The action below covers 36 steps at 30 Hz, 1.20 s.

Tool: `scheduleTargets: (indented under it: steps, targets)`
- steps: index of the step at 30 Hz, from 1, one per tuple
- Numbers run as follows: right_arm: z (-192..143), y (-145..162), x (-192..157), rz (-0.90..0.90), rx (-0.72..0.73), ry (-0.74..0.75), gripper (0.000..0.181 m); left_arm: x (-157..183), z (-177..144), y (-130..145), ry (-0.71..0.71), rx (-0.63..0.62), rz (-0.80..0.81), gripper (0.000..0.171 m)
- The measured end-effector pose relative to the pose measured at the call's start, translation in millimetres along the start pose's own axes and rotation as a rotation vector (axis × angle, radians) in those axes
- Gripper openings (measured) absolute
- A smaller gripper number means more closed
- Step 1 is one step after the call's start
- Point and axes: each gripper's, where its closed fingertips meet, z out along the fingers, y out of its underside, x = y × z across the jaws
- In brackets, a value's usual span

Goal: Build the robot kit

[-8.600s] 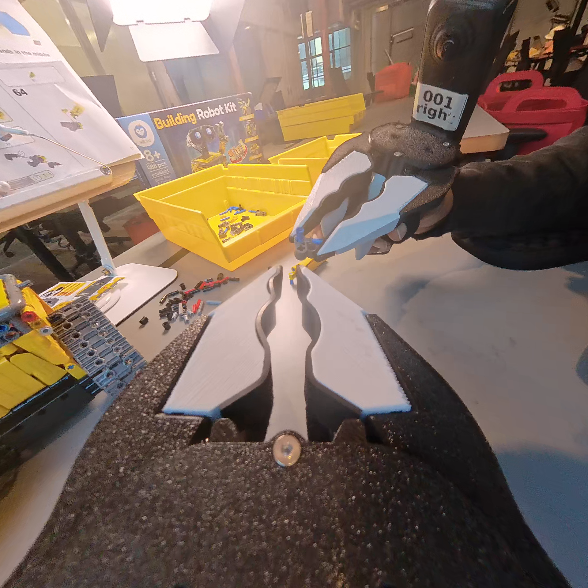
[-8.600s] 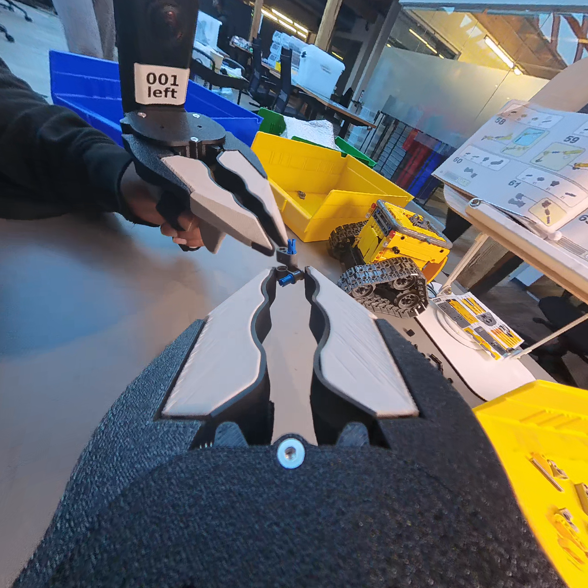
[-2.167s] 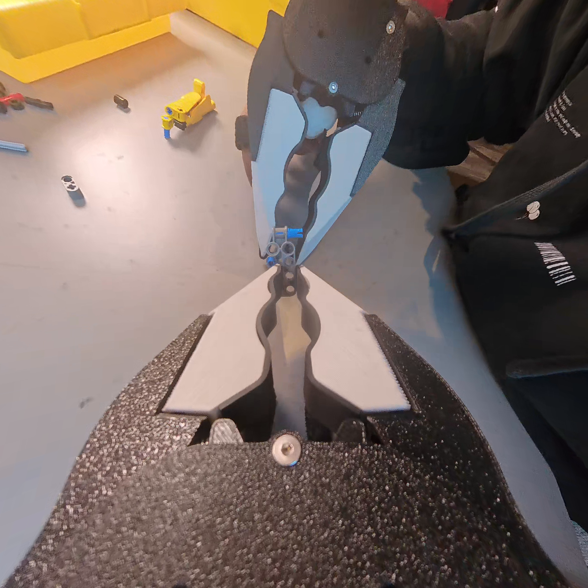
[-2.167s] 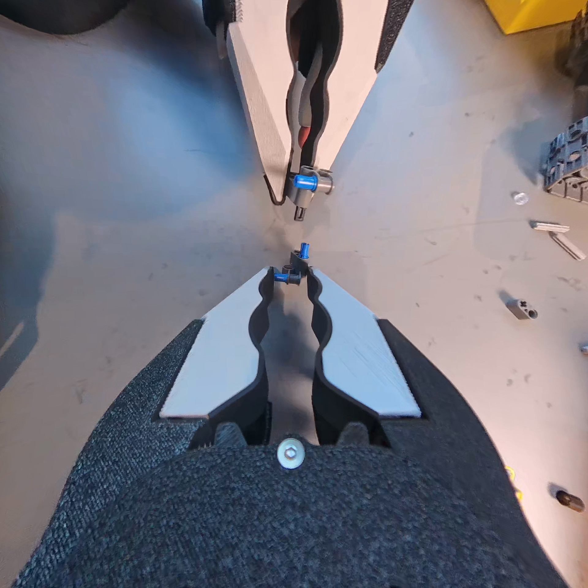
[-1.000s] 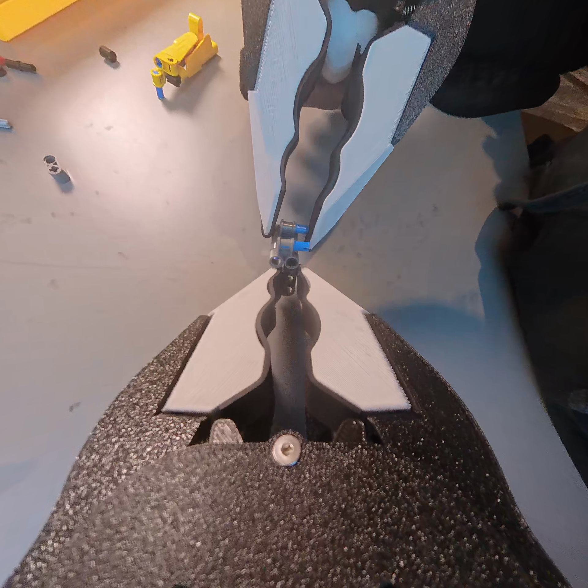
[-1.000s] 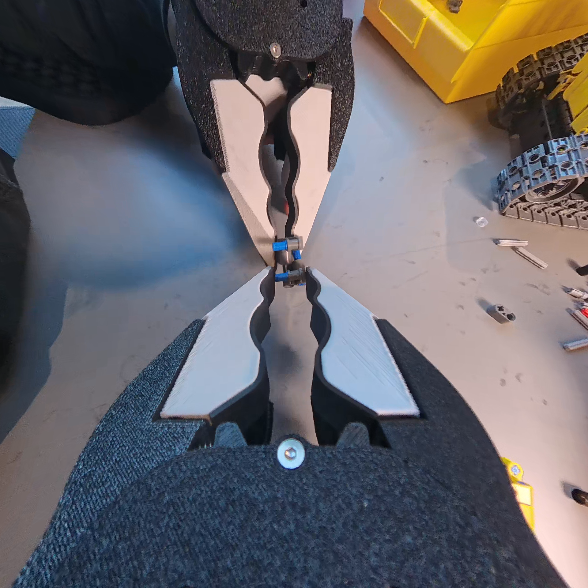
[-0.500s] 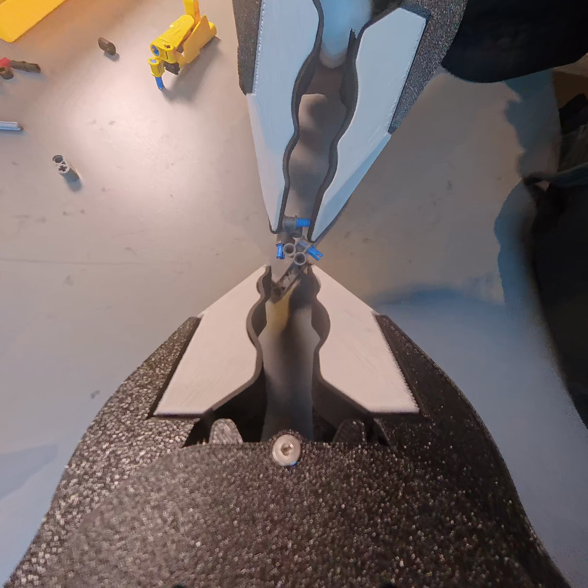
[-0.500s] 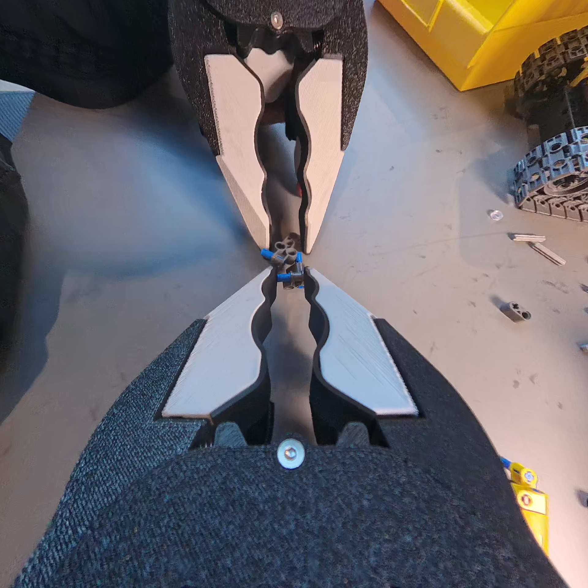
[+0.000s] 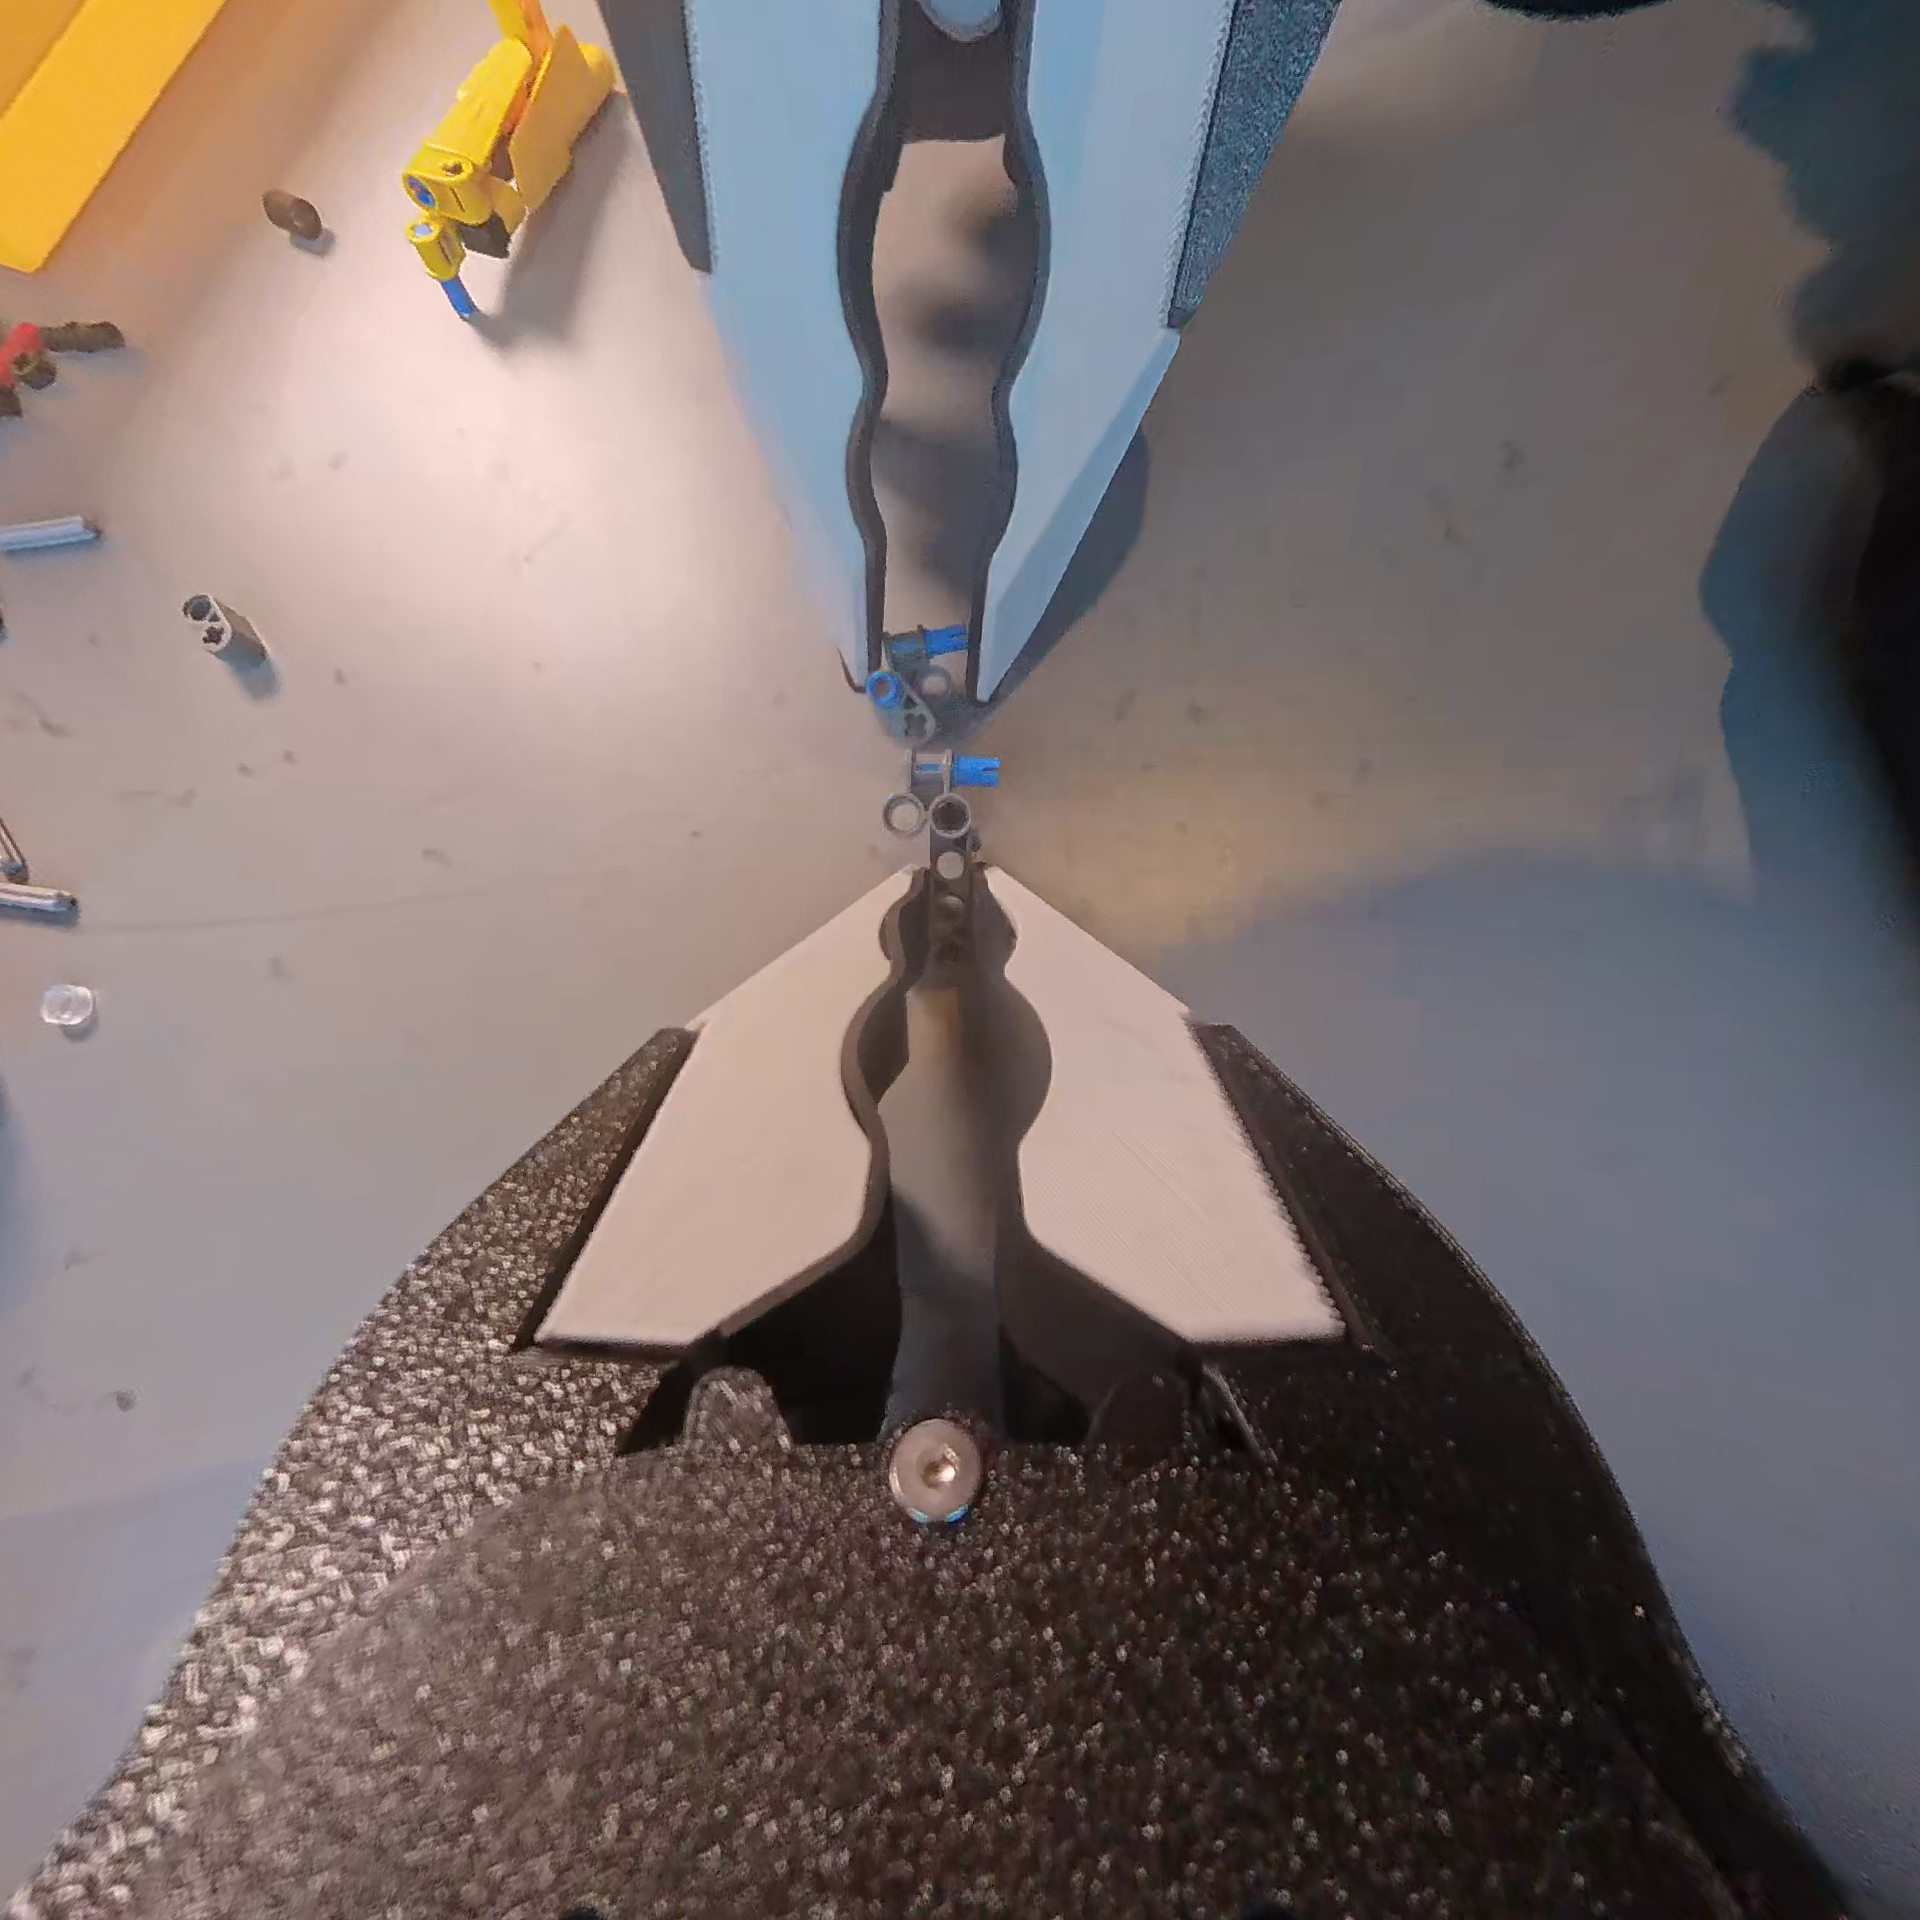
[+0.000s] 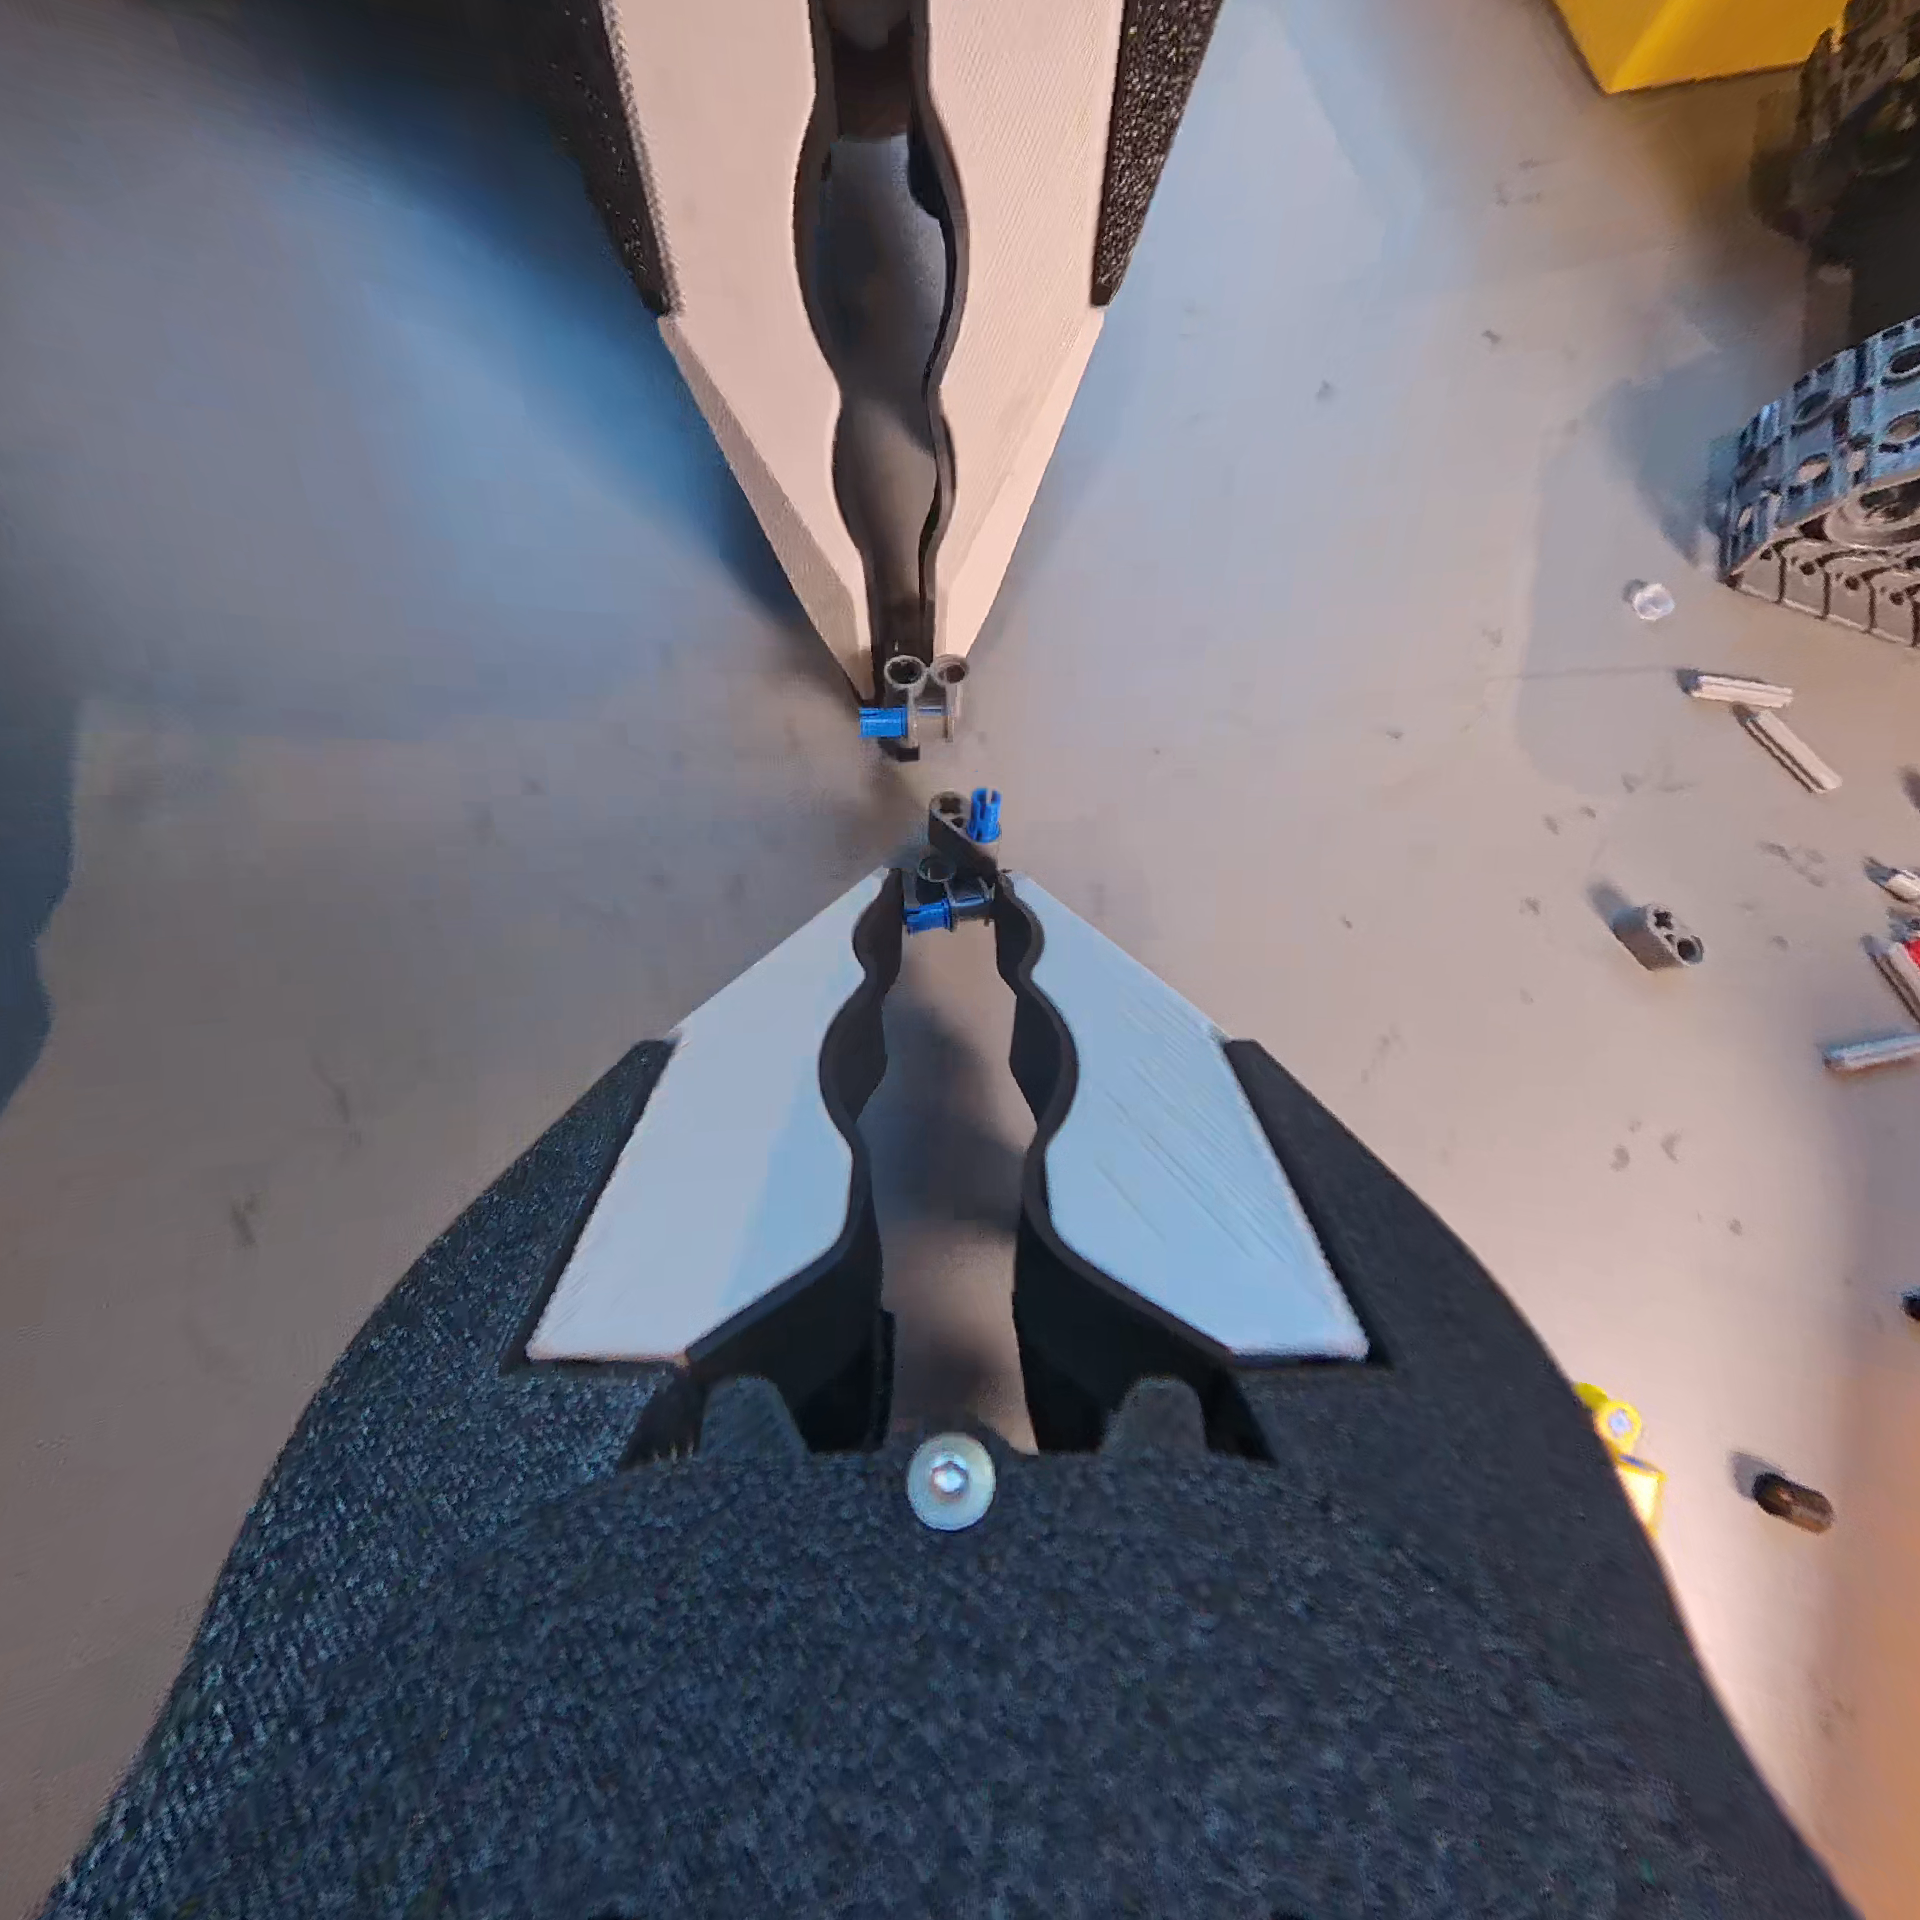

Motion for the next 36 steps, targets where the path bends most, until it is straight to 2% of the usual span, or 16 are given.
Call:
scheduleTargets:
  steps: [8,13,17,21,26,36]
  targets:
    - [-1.8,1.6,-1.3,0.035,-0.005,-0.027,0.018,1.7,-3.3,-23.7,0.048,0.146,-0.098,0.006]
    - [0.4,0.4,1.0,0.058,-0.014,-0.007,0.016,-0.7,2.4,-27.8,0.052,0.149,-0.228,0.006]
    - [0.1,-3.0,12.6,0.214,0.015,0.031,0.016,-11.7,0.7,-27.8,0.023,0.163,-0.328,0.007]
    - [-5.7,-11.8,29.0,0.381,0.119,0.062,0.016,-21.5,-4.5,-32.6,0.003,0.213,-0.415,0.007]
    - [-12.4,-22.0,35.3,0.407,0.178,0.097,0.016,-33.9,-11.0,-38.0,0.017,0.305,-0.557,0.007]
    - [-5.4,-20.4,40.8,0.528,0.214,0.119,0.016,-36.7,-0.9,-29.0,0.001,0.268,-0.629,0.007]
